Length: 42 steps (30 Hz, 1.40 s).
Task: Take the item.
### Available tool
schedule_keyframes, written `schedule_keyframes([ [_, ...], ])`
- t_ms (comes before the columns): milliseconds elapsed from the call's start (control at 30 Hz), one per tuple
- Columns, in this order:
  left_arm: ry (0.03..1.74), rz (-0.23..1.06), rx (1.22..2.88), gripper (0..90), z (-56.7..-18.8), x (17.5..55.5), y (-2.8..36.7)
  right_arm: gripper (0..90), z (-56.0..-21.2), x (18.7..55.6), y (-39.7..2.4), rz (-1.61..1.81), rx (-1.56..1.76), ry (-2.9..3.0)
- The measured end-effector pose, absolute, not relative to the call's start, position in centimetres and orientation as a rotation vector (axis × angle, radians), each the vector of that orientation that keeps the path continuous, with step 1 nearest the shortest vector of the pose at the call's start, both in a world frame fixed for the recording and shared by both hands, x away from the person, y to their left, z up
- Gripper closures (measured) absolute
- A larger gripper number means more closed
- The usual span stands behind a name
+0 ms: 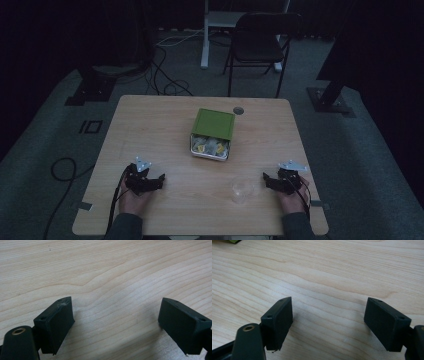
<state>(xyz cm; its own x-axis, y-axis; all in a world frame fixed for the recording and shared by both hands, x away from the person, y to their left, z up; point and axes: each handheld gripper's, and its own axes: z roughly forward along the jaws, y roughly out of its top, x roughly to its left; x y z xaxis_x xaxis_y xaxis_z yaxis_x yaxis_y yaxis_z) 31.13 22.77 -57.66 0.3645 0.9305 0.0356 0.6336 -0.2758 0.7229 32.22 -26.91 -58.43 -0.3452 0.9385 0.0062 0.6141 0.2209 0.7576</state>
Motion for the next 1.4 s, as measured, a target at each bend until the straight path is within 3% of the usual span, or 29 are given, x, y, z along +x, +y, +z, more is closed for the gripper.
schedule_keyframes([
  [467,1.323,0.6,2.035,13.6,-57.6,31.1,23.0,22.5,-58.4,32.3,-26.9,0.942,1.426,2.046],
  [733,1.325,0.582,2.063,17.9,-57.2,30.9,22.7,22.3,-58.4,32.3,-26.9,0.944,1.423,2.049],
  [967,1.277,0.556,2.05,27.7,-56.2,30.5,22.4,22.3,-58.4,32.3,-26.9,0.944,1.422,2.049],
  [1400,1.215,0.518,2.053,28.8,-55.3,30.6,21.1,22.3,-58.4,32.3,-26.9,0.944,1.422,2.049],
])
